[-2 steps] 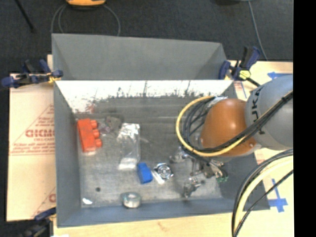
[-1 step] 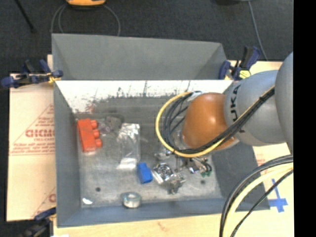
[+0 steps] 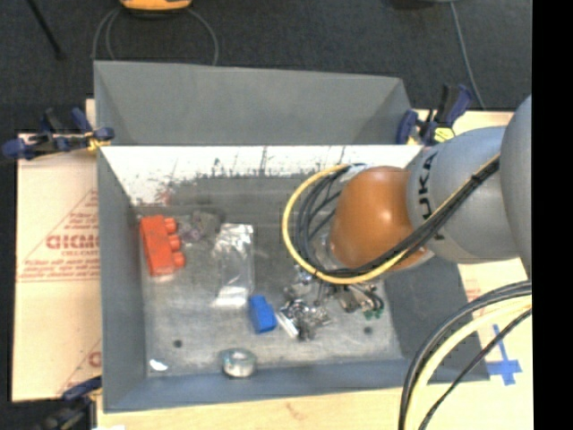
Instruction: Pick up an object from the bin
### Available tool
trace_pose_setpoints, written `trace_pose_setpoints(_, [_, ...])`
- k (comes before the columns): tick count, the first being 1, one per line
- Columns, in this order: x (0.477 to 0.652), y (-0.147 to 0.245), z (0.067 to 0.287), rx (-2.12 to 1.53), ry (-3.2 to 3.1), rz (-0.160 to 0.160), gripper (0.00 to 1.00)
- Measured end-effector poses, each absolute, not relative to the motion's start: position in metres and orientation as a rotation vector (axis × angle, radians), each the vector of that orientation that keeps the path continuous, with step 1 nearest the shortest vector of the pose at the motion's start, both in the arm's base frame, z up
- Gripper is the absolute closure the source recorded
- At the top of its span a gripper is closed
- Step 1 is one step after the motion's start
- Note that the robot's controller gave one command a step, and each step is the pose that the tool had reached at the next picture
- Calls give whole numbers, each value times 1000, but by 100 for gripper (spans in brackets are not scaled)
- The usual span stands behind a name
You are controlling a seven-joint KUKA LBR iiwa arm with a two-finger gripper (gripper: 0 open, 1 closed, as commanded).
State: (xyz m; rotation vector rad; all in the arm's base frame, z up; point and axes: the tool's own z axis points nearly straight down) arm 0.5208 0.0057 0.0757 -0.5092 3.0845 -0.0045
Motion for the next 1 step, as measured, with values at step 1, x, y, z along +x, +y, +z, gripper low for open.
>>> trace_pose_setpoints(1, [520,-14,214,-555,3081,-5,100])
